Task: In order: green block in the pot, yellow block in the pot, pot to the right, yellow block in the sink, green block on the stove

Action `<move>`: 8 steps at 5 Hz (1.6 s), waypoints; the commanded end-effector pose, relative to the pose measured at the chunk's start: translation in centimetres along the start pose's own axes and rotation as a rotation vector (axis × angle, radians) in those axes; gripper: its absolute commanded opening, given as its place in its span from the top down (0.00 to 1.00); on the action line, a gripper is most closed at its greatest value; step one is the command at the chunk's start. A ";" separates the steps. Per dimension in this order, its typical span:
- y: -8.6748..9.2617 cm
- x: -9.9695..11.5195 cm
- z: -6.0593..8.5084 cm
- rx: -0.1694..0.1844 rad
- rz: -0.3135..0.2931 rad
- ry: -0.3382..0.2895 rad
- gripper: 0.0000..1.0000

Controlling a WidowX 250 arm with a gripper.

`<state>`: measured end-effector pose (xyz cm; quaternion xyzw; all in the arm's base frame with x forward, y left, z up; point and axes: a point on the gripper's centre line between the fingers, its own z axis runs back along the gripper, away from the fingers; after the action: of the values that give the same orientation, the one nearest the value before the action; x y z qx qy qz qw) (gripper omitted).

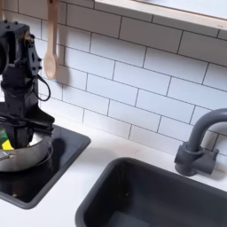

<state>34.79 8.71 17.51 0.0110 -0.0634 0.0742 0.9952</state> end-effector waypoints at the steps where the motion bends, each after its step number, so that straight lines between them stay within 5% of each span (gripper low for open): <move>1: -2.2 -1.0 -0.1 -0.018 -0.046 0.010 1.00; 5: -2.7 -4.1 0.6 -0.019 -0.066 0.035 1.00; 6: -2.6 -3.3 1.3 -0.014 -0.051 0.015 0.00; 8: -2.2 -3.3 1.7 0.004 0.037 0.022 0.00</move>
<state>31.54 6.42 19.04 0.0144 -0.0564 0.0992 0.9934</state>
